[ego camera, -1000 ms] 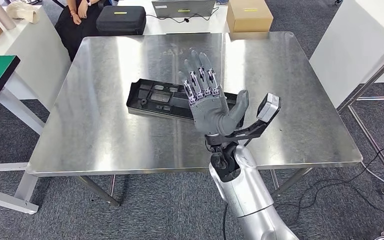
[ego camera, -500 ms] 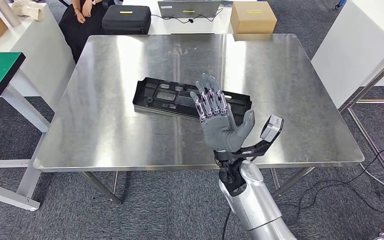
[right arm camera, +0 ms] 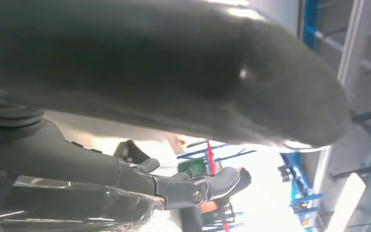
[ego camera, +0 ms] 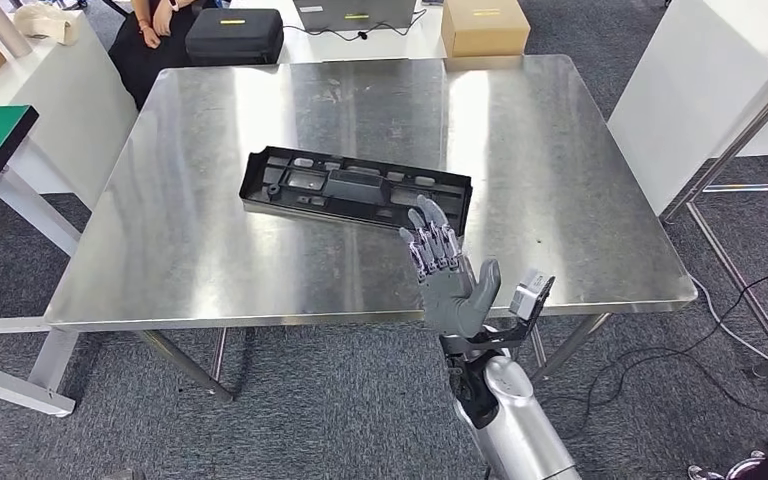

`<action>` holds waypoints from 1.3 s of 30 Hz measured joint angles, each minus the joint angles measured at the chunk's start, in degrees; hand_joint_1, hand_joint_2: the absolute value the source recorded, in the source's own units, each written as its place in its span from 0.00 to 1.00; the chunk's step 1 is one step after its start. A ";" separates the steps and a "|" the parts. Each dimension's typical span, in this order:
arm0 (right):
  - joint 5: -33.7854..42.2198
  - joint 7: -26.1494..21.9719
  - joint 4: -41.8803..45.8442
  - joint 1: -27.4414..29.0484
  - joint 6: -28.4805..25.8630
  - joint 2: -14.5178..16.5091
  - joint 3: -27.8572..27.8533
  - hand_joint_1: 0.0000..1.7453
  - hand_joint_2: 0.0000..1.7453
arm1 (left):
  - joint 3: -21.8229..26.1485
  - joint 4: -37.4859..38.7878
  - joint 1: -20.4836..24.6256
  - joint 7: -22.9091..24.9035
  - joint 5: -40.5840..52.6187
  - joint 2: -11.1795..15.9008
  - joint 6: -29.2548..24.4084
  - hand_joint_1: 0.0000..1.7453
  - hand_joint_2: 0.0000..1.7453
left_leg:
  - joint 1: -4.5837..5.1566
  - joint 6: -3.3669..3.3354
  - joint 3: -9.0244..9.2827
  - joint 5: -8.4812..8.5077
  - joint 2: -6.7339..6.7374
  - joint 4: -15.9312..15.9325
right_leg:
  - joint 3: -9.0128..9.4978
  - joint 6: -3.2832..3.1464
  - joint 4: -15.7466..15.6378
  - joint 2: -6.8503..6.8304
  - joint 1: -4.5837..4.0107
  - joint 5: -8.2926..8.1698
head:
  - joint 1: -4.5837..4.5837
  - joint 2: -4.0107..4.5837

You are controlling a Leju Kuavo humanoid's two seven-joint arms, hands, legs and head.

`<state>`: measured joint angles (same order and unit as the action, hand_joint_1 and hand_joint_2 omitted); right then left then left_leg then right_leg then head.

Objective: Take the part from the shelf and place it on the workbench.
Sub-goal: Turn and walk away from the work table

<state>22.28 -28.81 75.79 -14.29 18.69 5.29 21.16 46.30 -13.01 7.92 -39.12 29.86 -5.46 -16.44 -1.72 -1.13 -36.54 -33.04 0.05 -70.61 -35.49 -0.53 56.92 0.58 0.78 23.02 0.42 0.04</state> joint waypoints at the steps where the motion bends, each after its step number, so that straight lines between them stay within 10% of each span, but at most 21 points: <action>1: -0.08 -0.07 -0.01 0.26 -0.02 -0.11 0.00 0.00 0.00 | -0.04 -0.03 0.09 0.02 0.00 0.02 -0.02 0.00 0.00 | 0.18 -0.57 2.77 1.40 -0.03 4.12 | -0.24 0.04 0.00 0.06 -0.15 -0.31 | -0.01 0.00; 4: -0.46 -0.35 -0.01 0.81 -0.43 -0.34 -0.04 0.00 0.00 | -0.23 -0.27 0.35 -0.10 -0.18 0.17 -0.15 0.00 0.00 | 1.04 -1.67 7.79 3.40 0.01 12.10 | -0.44 0.77 -0.29 0.07 -0.24 -1.35 | -0.20 0.00; 8: -1.82 -0.93 0.09 2.04 -2.58 -0.70 -0.25 0.00 0.00 | -0.33 -0.35 0.33 -0.52 -0.54 0.38 -0.12 0.00 0.00 | 1.40 -2.54 7.12 5.88 0.24 14.14 | -1.08 2.11 -0.41 -0.14 -0.40 -1.72 | -0.10 0.00; 11: -3.51 -1.27 0.25 3.17 -4.84 -1.26 -0.80 0.00 0.00 | -0.36 -0.37 0.24 -0.65 -0.58 0.42 -0.03 0.00 0.00 | 1.24 -3.06 5.50 8.53 0.47 15.44 | -4.52 1.22 7.66 -0.21 -0.32 4.82 | -0.41 0.00; 14: -4.86 -1.70 0.34 4.72 -6.39 -1.98 -1.39 0.00 0.00 | -0.36 -0.37 0.11 -0.66 -0.61 0.39 -0.34 0.00 0.00 | 1.29 -2.81 2.94 10.40 0.55 15.32 | -5.27 2.40 15.55 -0.22 0.19 7.50 | -0.54 0.00; 17: -5.40 -2.04 0.54 5.47 -7.02 -2.60 -1.93 0.00 0.00 | -0.36 -0.37 0.09 -0.66 -0.64 0.31 -0.55 0.00 0.00 | 1.35 -2.04 0.68 11.89 0.57 14.76 | 2.53 3.99 6.74 -0.44 0.63 4.96 | -0.61 0.00; 19: -5.62 -2.24 0.80 5.70 -7.40 -2.84 -2.15 0.00 0.00 | -0.36 -0.37 0.10 -0.66 -0.67 0.31 -0.45 0.00 0.00 | 1.53 -1.35 -0.20 12.60 0.61 14.17 | 7.10 3.41 -0.27 -0.47 0.37 5.41 | -0.56 -0.01; 22: -5.94 -2.51 0.95 6.34 -8.09 -3.15 -2.26 0.00 0.00 | -0.36 -0.37 0.00 -0.66 -0.77 0.37 -0.21 0.00 0.00 | 1.36 -0.37 -0.54 13.34 0.58 13.93 | 7.25 1.93 -2.06 -0.40 0.36 5.37 | -0.47 0.00; 25: -6.15 -2.69 0.95 6.83 -8.56 -3.33 -2.27 0.00 0.00 | -0.37 -0.37 -0.34 -0.66 -1.06 0.42 -0.04 0.00 0.00 | 0.72 0.65 -2.46 7.68 0.32 9.10 | 6.39 -0.04 -2.10 -0.63 1.02 3.75 | -0.34 0.00; 28: -6.11 -2.73 0.94 7.47 -8.94 -3.48 -2.28 0.00 0.00 | -0.38 -0.37 -0.47 -0.66 -1.20 0.51 -0.01 0.00 0.00 | 0.46 1.40 -5.07 0.65 0.22 -1.83 | 4.43 -0.41 -1.97 -0.65 0.78 2.01 | -0.23 0.00; 30: -5.87 -2.73 0.93 7.98 -9.44 -3.58 -2.39 0.00 0.00 | -0.37 -0.37 -0.53 -0.66 -1.25 0.57 -0.02 0.00 0.00 | 0.27 1.52 -3.29 1.93 0.23 -2.60 | 3.06 -0.06 -1.76 -0.64 0.76 1.09 | -0.22 0.00; 34: -5.23 -2.70 0.75 8.95 -11.17 -3.68 -3.33 0.00 0.00 | -0.38 -0.48 -0.51 -0.67 -1.42 0.70 -0.02 0.00 0.00 | 0.26 0.89 7.22 4.54 -0.16 11.36 | 1.28 1.29 -1.03 -0.63 0.58 -0.21 | -0.36 -0.01; 39: -6.38 -2.60 -0.22 10.86 -15.63 -3.89 -5.05 0.00 0.00 | -0.38 -0.68 -0.62 -0.66 -1.72 0.80 0.10 0.00 0.00 | 0.86 -1.31 6.93 6.32 0.01 14.19 | 0.09 2.88 0.00 -0.66 0.38 0.18 | -0.54 0.00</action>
<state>15.91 -31.41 75.57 -3.43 3.06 1.40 16.11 45.92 -13.69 7.30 -39.78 28.14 -4.66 -16.34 -0.86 -2.43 -29.60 -26.72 0.05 -56.42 -35.40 2.35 56.92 -0.08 1.16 23.20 -0.12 0.04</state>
